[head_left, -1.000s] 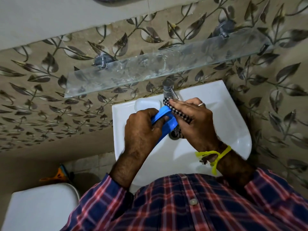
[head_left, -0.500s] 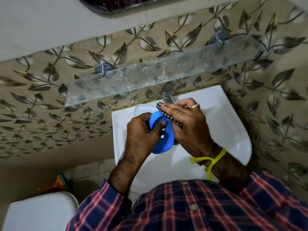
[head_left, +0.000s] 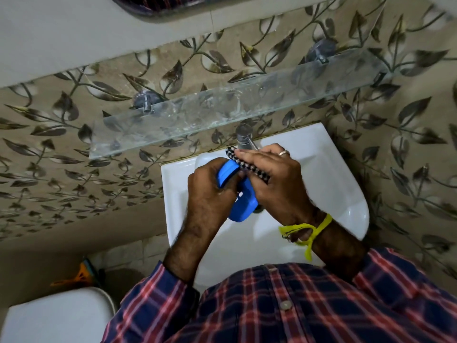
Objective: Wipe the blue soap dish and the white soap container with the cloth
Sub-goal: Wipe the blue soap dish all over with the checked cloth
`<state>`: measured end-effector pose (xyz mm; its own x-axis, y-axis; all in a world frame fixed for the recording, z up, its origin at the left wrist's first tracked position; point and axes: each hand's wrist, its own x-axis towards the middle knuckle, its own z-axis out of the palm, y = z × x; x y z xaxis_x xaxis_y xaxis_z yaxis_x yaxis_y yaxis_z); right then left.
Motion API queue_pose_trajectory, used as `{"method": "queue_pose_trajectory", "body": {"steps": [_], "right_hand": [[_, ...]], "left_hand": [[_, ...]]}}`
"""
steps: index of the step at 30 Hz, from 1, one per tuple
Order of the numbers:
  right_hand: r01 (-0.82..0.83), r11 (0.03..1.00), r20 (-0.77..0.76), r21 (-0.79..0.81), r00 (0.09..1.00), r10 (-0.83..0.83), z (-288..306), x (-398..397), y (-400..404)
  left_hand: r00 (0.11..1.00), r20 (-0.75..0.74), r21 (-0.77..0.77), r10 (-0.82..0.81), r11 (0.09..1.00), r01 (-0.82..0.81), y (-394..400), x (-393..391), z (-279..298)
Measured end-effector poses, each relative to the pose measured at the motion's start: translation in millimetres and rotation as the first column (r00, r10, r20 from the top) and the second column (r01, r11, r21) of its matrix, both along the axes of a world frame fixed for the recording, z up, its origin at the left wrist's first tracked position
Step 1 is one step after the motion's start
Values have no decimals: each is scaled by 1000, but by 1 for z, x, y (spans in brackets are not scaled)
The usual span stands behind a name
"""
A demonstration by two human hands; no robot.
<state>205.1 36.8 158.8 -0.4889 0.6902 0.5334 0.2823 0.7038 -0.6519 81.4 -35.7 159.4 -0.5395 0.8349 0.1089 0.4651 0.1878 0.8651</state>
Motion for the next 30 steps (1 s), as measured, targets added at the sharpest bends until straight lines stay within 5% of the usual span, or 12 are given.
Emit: {"method": "queue_pose_trajectory", "body": {"steps": [5,11,20,30], "right_hand": [[0,980,15,-198,1000,3,1,8,1],[40,997,31,65,999,-42,-2,3,-1],[86,995,58,47,994,-89,-6,0,-5],[132,824,-195,-552,939,-282,-9,-4,-9]], "left_hand": [[997,62,85,40,995,-45,-6,2,0],[982,133,252,132,954,-162,-6,-1,7],[949,271,327,159,913,-246,-7,0,-1],[802,539,452,259,714,-535,-3,10,-9]]}}
